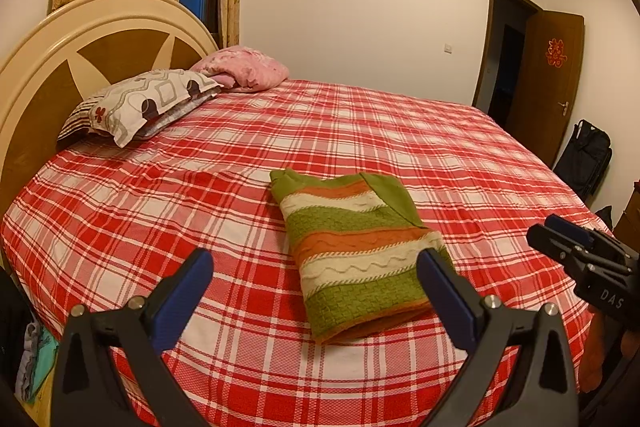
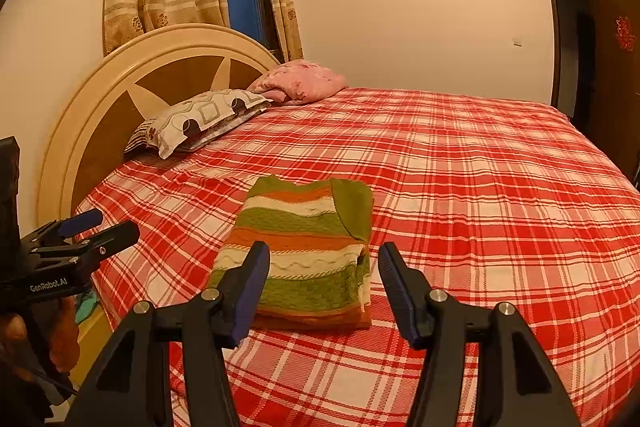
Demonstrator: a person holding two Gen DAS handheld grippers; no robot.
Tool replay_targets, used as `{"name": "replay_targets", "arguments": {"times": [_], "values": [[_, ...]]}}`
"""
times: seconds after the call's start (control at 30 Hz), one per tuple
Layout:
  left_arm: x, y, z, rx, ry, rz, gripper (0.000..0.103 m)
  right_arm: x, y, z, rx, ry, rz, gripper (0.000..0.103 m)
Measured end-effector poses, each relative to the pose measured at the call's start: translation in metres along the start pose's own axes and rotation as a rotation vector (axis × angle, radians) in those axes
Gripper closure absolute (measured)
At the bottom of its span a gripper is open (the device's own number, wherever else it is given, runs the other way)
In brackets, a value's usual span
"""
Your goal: Fold small clothes
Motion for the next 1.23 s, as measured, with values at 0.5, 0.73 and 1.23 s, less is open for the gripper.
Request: {"name": "replay_targets", "arguments": {"times": [0.5, 0.73, 1.23], "values": [[0.006, 0.011, 0.008, 0.001, -0.023, 0.039, 0.0, 0.004, 0.007, -0.001, 0.0, 0.002, 0.033, 0.045], [0.01, 0.015, 0.006, 0.015, -0.019, 0.061, 0.0, 0.006, 0.012, -0.004, -0.007, 0.017, 0.055, 0.045], [0.01, 0.012, -0.001, 0.03, 0.004, 0.07, 0.0, 0.003, 0.014, -0.007, -0.003, 0.027, 0.054, 0.045]]}}
Point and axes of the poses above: each gripper's, at about its wrist camera, not at the fingertips, and y roughly against the way its jaws point, z to its right, x to its top, the point moved 6 cm from there along -y, roughly the way its jaws point, and after that the axes turned 2 degrees about -y, right-handed, at the moved point
